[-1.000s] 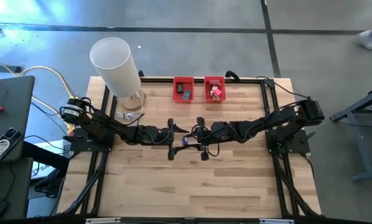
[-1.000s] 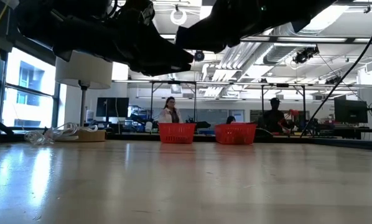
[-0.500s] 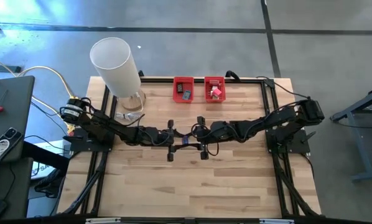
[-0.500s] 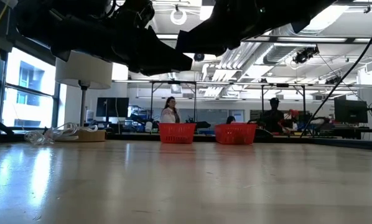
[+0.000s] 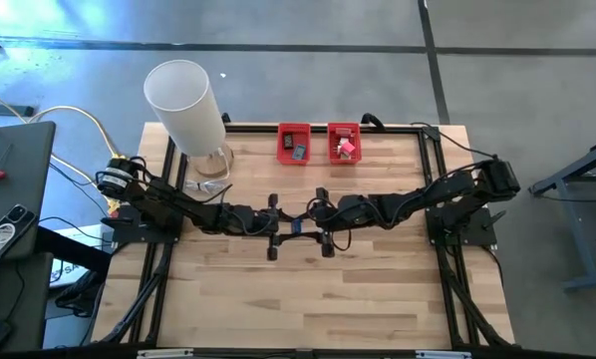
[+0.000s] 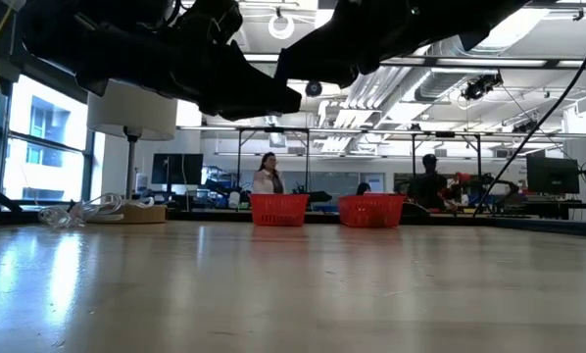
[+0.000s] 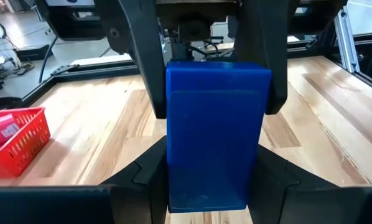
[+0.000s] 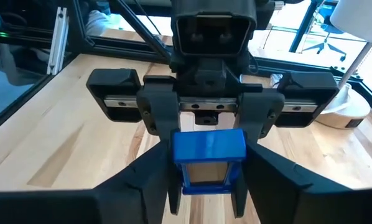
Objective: Pick & Place Office items
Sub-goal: Put the blue timer into the left red bin
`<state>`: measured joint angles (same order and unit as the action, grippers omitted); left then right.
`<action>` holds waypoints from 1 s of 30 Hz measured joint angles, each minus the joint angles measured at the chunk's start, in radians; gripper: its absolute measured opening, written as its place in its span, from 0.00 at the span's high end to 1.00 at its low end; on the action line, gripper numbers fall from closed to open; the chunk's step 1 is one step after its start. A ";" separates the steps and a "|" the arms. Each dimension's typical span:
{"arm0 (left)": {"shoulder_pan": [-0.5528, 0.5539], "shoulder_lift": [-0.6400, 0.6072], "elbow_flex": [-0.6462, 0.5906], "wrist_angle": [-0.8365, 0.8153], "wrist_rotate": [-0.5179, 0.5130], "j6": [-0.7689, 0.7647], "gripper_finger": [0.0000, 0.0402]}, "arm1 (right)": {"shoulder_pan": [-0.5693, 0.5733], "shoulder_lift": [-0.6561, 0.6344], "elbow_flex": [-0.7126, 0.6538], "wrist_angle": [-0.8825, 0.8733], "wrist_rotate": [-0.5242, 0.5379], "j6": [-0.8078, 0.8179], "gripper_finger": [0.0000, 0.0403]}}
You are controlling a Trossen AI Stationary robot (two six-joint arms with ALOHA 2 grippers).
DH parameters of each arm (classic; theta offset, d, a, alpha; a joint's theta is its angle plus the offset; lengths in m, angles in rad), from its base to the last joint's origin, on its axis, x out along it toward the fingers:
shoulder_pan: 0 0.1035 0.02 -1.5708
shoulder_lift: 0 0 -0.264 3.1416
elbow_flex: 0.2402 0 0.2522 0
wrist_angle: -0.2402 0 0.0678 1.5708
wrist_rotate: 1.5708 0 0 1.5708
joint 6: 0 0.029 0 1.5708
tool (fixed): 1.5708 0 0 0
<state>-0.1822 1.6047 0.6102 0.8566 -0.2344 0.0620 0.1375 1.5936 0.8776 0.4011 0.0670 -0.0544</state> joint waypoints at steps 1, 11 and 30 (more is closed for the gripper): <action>0.000 0.000 0.000 -0.001 0.000 -0.002 0.64 | 0.000 0.000 0.000 0.000 0.000 0.000 0.56; 0.000 0.000 0.000 -0.013 0.002 -0.010 0.64 | -0.001 0.000 0.000 -0.042 -0.049 -0.045 0.32; 0.000 0.000 0.000 -0.023 0.001 -0.010 0.64 | 0.051 -0.010 -0.001 -0.043 0.227 -0.207 0.03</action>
<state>-0.1818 1.6043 0.6102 0.8341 -0.2334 0.0517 0.1888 1.5837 0.8768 0.3576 0.2943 -0.2611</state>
